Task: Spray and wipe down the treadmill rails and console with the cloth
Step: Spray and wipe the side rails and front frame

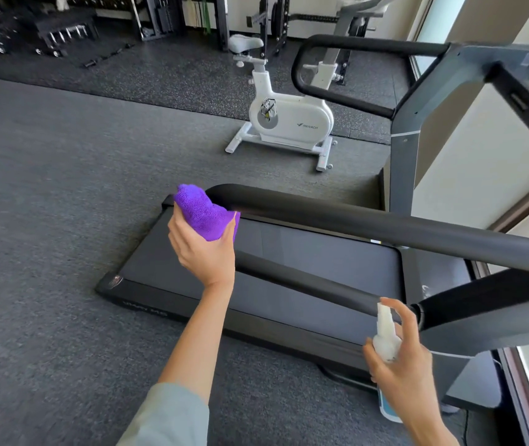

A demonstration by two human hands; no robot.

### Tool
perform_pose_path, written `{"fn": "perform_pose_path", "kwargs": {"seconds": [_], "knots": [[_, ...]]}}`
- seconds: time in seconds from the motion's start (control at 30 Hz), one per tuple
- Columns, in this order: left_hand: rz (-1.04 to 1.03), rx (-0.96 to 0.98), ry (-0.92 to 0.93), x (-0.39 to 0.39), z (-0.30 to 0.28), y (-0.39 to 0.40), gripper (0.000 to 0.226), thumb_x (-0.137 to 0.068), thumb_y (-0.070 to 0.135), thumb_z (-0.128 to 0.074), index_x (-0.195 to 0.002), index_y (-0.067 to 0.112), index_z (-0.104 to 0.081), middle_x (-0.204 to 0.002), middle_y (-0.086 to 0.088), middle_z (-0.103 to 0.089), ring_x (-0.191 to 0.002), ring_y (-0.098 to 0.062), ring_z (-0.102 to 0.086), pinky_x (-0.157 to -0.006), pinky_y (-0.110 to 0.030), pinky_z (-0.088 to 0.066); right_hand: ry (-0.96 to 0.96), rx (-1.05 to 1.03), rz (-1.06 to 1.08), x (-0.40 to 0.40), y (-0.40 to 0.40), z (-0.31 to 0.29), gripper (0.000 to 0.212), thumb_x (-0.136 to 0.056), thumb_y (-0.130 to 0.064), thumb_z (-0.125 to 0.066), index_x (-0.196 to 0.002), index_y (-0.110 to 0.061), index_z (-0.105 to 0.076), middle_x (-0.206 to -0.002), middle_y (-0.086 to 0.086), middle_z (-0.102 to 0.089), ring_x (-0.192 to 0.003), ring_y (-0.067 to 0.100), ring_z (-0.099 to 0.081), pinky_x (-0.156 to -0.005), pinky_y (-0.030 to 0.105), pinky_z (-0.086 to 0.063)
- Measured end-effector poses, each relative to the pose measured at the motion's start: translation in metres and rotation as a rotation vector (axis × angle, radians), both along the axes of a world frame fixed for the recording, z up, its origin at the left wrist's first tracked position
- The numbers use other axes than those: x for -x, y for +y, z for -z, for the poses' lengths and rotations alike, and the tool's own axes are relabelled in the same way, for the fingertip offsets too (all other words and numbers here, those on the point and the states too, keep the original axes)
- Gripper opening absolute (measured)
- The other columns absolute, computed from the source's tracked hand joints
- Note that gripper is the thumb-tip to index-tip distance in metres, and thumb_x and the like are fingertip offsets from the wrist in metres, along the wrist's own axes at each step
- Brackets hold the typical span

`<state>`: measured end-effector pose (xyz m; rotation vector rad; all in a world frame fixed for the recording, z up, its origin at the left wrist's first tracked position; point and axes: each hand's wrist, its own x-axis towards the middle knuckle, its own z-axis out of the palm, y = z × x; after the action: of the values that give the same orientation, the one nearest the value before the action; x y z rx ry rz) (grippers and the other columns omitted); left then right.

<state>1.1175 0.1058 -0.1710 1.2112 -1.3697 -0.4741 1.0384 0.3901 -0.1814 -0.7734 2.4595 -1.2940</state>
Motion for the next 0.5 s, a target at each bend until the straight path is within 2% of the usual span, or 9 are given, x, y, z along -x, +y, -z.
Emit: {"fn": "perform_pose_path", "kwargs": {"seconds": [0.07, 0.13, 0.17, 0.23, 0.33, 0.43, 0.5], "knots": [[-0.037, 0.029, 0.023, 0.003, 0.002, -0.006, 0.086, -0.062, 0.036, -0.086, -0.133, 0.003, -0.051, -0.119, -0.013, -0.062, -0.108, -0.031, -0.058, -0.084, -0.034, -0.042, -0.005, 0.01, 0.0, 0.002, -0.001, -0.004, 0.087, -0.084, 0.004, -0.068, -0.112, -0.071, -0.034, -0.096, -0.003, -0.061, -0.056, 0.027, -0.064, -0.053, 0.037, -0.057], [-0.074, 0.017, 0.047, 0.007, 0.006, -0.008, 0.084, -0.063, 0.041, -0.083, -0.133, 0.008, -0.051, -0.119, -0.008, -0.063, -0.107, -0.027, -0.058, -0.082, -0.029, -0.041, 0.015, 0.014, 0.0, 0.004, 0.002, -0.007, 0.089, -0.084, 0.003, -0.07, -0.112, -0.072, -0.033, -0.099, -0.002, -0.06, -0.058, 0.026, -0.065, -0.052, 0.029, -0.056], [-0.097, -0.024, 0.073, 0.009, 0.01, -0.006, 0.084, -0.063, 0.044, -0.08, -0.134, 0.012, -0.05, -0.122, -0.004, -0.062, -0.109, -0.024, -0.058, -0.084, -0.031, -0.042, 0.027, 0.019, 0.008, 0.005, 0.003, -0.007, 0.089, -0.084, 0.003, -0.071, -0.112, -0.073, -0.032, -0.099, -0.003, -0.059, -0.058, 0.025, -0.066, -0.051, 0.023, -0.054], [-0.134, -0.188, 0.18, 0.009, 0.022, 0.002, 0.086, -0.064, 0.046, -0.079, -0.139, 0.021, -0.045, -0.131, 0.004, -0.058, -0.117, -0.021, -0.056, -0.093, -0.036, -0.044, 0.03, 0.032, 0.029, 0.004, 0.009, -0.007, 0.09, -0.083, 0.004, -0.071, -0.111, -0.072, -0.033, -0.097, -0.007, -0.059, -0.054, 0.022, -0.065, -0.047, 0.021, -0.053], [-0.12, -0.4, 0.333, 0.01, 0.033, 0.008, 0.088, -0.066, 0.045, -0.08, -0.143, 0.03, -0.038, -0.138, 0.01, -0.054, -0.121, -0.02, -0.056, -0.102, -0.037, -0.041, 0.025, 0.018, 0.042, 0.0, 0.021, -0.005, 0.092, -0.081, 0.008, -0.071, -0.11, -0.072, -0.035, -0.089, -0.008, -0.062, -0.046, 0.023, -0.061, -0.047, 0.03, -0.057], [-0.068, -0.373, 0.278, 0.002, 0.038, 0.009, 0.088, -0.067, 0.044, -0.081, -0.142, 0.026, -0.039, -0.136, 0.007, -0.055, -0.12, -0.019, -0.056, -0.103, -0.038, -0.042, 0.006, -0.02, 0.053, -0.005, 0.029, -0.001, 0.093, -0.082, 0.008, -0.069, -0.107, -0.073, -0.033, -0.079, 0.003, -0.062, -0.048, 0.027, -0.059, -0.054, 0.047, -0.059], [-0.02, -0.288, 0.214, -0.007, 0.035, 0.01, 0.091, -0.067, 0.042, -0.084, -0.143, 0.019, -0.04, -0.136, 0.003, -0.053, -0.123, -0.019, -0.053, -0.103, -0.04, -0.042, -0.008, -0.03, 0.046, -0.008, 0.03, 0.001, 0.092, -0.082, 0.008, -0.069, -0.106, -0.074, -0.032, -0.081, 0.005, -0.061, -0.05, 0.029, -0.06, -0.056, 0.051, -0.058]]}}
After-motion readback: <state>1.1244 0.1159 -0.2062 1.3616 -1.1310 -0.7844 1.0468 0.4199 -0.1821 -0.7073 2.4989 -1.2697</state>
